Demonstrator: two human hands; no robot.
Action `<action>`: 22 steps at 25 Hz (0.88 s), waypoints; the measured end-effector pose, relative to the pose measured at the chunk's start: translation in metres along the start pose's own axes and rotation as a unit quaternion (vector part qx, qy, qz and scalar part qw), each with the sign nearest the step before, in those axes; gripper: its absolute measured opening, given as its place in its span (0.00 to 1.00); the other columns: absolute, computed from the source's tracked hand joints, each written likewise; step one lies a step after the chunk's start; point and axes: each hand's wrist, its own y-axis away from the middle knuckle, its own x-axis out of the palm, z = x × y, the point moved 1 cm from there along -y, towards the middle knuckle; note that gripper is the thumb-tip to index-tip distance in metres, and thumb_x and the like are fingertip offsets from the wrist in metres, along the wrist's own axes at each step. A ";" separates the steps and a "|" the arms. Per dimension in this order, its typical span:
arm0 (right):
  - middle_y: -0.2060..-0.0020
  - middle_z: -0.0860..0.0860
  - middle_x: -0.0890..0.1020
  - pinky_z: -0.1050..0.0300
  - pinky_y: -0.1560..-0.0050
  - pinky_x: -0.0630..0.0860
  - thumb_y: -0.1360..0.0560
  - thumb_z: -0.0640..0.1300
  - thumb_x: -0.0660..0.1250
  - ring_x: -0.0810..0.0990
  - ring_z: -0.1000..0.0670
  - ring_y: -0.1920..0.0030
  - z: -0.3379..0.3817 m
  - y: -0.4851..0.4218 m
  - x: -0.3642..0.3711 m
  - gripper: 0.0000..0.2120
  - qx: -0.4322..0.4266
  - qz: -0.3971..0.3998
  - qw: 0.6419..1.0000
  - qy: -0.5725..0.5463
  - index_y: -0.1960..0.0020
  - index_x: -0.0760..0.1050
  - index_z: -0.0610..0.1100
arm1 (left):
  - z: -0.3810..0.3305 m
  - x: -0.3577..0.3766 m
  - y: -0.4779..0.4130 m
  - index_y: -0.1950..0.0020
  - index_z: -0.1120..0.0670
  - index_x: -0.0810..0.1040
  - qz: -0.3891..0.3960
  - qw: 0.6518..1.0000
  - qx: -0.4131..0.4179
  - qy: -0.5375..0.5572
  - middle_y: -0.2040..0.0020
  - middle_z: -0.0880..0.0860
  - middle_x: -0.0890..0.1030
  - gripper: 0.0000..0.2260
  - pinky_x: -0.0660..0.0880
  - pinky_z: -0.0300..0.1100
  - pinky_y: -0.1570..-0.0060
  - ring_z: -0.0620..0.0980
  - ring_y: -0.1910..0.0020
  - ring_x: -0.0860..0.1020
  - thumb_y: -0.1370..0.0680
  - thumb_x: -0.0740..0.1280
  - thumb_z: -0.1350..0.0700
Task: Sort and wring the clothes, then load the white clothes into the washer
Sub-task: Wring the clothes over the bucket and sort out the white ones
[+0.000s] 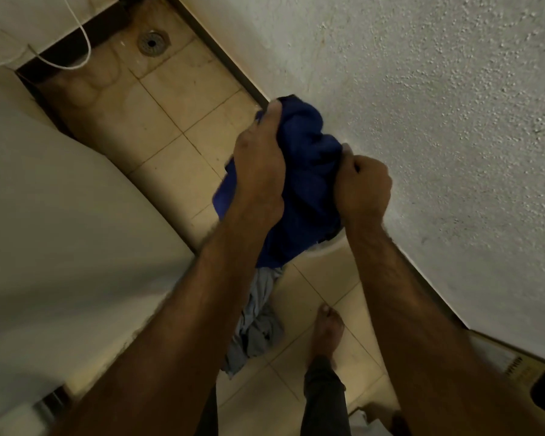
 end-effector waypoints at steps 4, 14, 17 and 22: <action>0.46 0.45 0.83 0.51 0.44 0.79 0.26 0.74 0.59 0.82 0.45 0.47 0.014 0.000 0.001 0.35 0.179 0.202 0.956 -0.113 0.40 0.80 0.45 | 0.006 -0.008 0.008 0.42 0.60 0.81 0.051 0.990 -0.133 -0.007 0.46 0.60 0.84 0.16 0.79 0.46 0.44 0.57 0.45 0.82 0.17 0.61 0.49; 0.61 0.46 0.82 0.47 0.51 0.78 0.25 0.39 0.68 0.81 0.44 0.55 0.003 0.001 0.015 0.04 0.156 0.218 0.959 -0.089 0.56 0.80 0.40 | 0.043 -0.056 0.003 0.42 0.59 0.82 0.066 0.968 -0.213 -0.112 0.47 0.57 0.85 0.18 0.79 0.49 0.42 0.57 0.46 0.83 0.24 0.70 0.47; 0.73 0.52 0.77 0.52 0.65 0.74 0.31 0.37 0.68 0.79 0.47 0.66 0.020 0.007 -0.001 0.14 0.086 0.181 0.970 -0.135 0.72 0.72 0.49 | 0.062 -0.067 -0.006 0.53 0.57 0.78 -0.029 0.946 -0.173 -0.273 0.54 0.54 0.82 0.10 0.79 0.46 0.51 0.54 0.51 0.81 0.19 0.65 0.51; 0.59 0.46 0.81 0.49 0.52 0.77 0.27 0.41 0.63 0.80 0.44 0.57 0.032 0.036 0.005 0.05 0.189 0.245 0.920 -0.240 0.59 0.77 0.43 | 0.056 -0.037 -0.011 0.41 0.54 0.79 0.066 0.973 -0.221 0.012 0.53 0.54 0.84 0.24 0.81 0.44 0.57 0.52 0.55 0.82 0.16 0.51 0.39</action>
